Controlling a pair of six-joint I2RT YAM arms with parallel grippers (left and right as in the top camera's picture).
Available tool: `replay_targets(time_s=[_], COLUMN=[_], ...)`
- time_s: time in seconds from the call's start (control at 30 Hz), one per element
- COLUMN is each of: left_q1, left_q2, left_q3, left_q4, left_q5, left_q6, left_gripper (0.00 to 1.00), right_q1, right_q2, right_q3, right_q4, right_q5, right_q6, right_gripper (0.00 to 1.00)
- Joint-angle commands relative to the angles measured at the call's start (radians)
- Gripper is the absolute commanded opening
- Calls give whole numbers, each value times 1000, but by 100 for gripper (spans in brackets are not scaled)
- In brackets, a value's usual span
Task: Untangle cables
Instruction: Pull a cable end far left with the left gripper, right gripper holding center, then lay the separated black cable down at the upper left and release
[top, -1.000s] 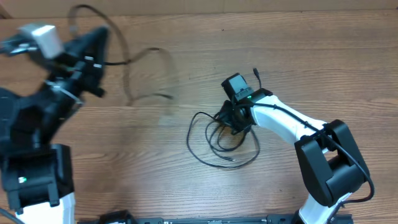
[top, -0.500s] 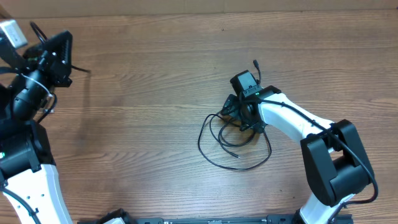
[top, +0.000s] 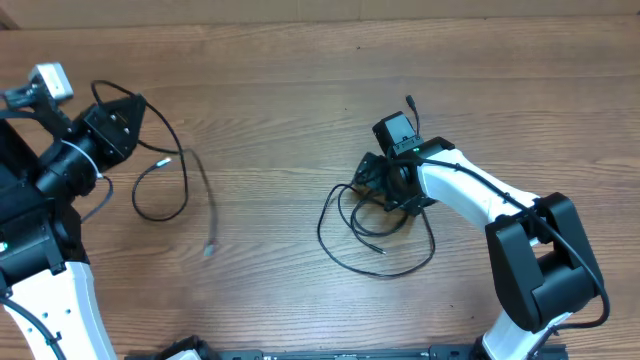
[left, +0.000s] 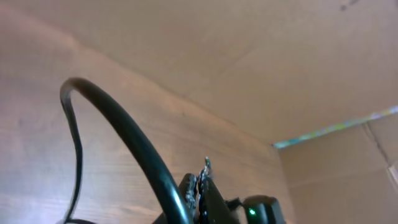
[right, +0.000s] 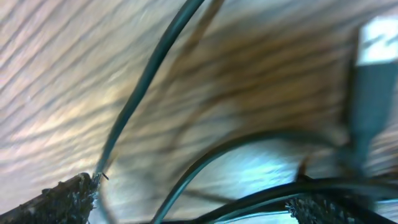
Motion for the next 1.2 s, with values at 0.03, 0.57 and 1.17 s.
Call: replay_targets(time_s=[0.03, 0.57, 1.17], left_q1=[3, -2, -11], left_q2=[-10, 176, 927], left_q3=[21, 37, 926], left_q4=[-34, 536, 309], left_q5=[17, -97, -721], left_q6=[-87, -14, 319], left_gripper=[4, 4, 4], right_q1=[3, 3, 3], right_q2=[14, 14, 14], right_q3=[-20, -20, -20], right_q4=[2, 2, 2], right_q5=[-113, -113, -113], right_q6=[6, 6, 6], right_gripper=[100, 100, 100])
